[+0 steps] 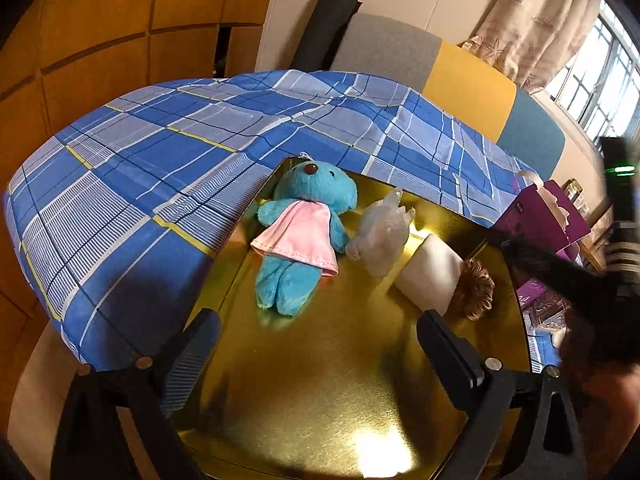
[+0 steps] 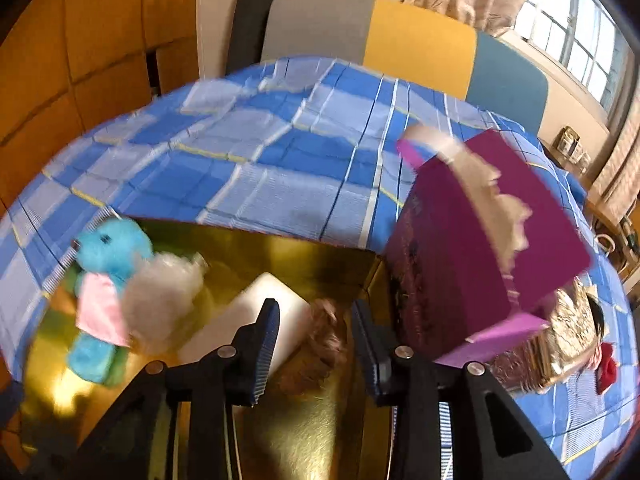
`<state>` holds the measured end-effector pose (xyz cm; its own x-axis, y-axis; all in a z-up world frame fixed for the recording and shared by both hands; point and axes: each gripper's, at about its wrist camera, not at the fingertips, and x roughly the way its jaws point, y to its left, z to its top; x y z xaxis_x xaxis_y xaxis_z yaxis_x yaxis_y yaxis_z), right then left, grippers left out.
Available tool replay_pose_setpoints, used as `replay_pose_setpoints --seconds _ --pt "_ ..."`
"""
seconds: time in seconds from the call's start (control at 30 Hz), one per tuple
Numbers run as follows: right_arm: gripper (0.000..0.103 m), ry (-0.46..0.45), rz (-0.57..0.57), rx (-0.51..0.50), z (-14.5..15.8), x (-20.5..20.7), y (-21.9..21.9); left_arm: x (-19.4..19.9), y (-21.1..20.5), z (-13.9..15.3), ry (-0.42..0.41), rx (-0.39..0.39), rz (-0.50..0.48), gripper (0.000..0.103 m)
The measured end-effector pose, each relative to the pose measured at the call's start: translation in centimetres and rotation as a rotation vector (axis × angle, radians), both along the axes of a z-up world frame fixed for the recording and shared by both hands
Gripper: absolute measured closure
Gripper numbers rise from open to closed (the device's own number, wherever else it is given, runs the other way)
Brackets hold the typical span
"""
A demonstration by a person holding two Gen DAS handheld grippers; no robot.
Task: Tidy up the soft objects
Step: 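Lower the brown scrunchie into the gold tray and open the right gripper, then move the right gripper to the red sock and grasp it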
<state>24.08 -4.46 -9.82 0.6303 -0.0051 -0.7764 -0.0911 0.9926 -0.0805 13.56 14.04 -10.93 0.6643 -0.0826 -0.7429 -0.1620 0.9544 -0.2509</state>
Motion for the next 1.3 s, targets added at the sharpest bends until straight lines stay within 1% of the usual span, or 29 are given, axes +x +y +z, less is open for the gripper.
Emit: replay_pose_setpoints --seconds 0.07,0.13,0.2,0.27,0.33,0.5,0.63,0.73,0.8,0.93,1.07,1.17,1.2,1.3 --pt "0.066 -0.046 -0.002 0.047 1.7 -1.5 -0.2 0.1 0.1 -0.1 0.006 -0.003 0.002 0.004" --pt "0.066 -0.09 0.042 0.106 3.3 -3.1 -0.4 0.1 0.1 -0.2 0.009 -0.012 -0.002 0.004" --pt "0.065 -0.142 0.077 0.132 4.7 -4.9 -0.6 0.1 0.0 -0.4 0.011 -0.018 -0.005 0.004" --pt "0.065 -0.19 0.09 0.138 6.1 -6.6 -1.1 0.0 -0.2 -0.4 0.015 -0.022 -0.014 0.004" --pt "0.065 -0.219 0.104 0.149 7.1 -7.9 -1.6 -0.1 -0.5 -0.3 0.005 -0.02 -0.022 0.004" --pt "0.065 -0.291 0.086 0.129 9.3 -10.8 -3.9 -0.6 -1.6 0.4 -0.034 -0.007 -0.059 0.004" --pt "0.064 -0.301 0.069 0.105 9.9 -12.3 -6.3 -1.0 -3.0 0.9 -0.056 -0.004 -0.114 0.004" --pt "0.064 -0.261 0.038 0.085 9.1 -12.8 -8.5 -1.4 -4.2 1.2 -0.068 -0.006 -0.162 0.004" --pt "0.064 -0.209 0.015 0.066 8.1 -12.9 -10.1 -1.7 -5.0 1.5 -0.075 -0.004 -0.185 0.004" --pt "0.064 -0.054 -0.044 0.035 4.5 -12.4 -13.5 -2.6 -7.1 2.2 -0.097 0.005 -0.248 0.003" --pt "0.064 0.104 -0.105 0.063 0.5 -12.3 -17.7 -3.4 -9.6 2.5 -0.105 0.016 -0.318 0.002" --pt "0.064 0.186 -0.161 0.106 -1.8 -12.3 -21.1 -4.1 -11.9 2.5 -0.1 0.018 -0.394 0.002" --pt "0.064 0.213 -0.197 0.115 -2.6 -12.3 -22.6 -4.3 -12.8 2.6 -0.097 0.022 -0.424 0.002" --pt "0.064 0.258 -0.279 0.153 -3.9 -12.9 -26.6 -4.8 -15.1 2.8 -0.09 0.023 -0.484 0.002"
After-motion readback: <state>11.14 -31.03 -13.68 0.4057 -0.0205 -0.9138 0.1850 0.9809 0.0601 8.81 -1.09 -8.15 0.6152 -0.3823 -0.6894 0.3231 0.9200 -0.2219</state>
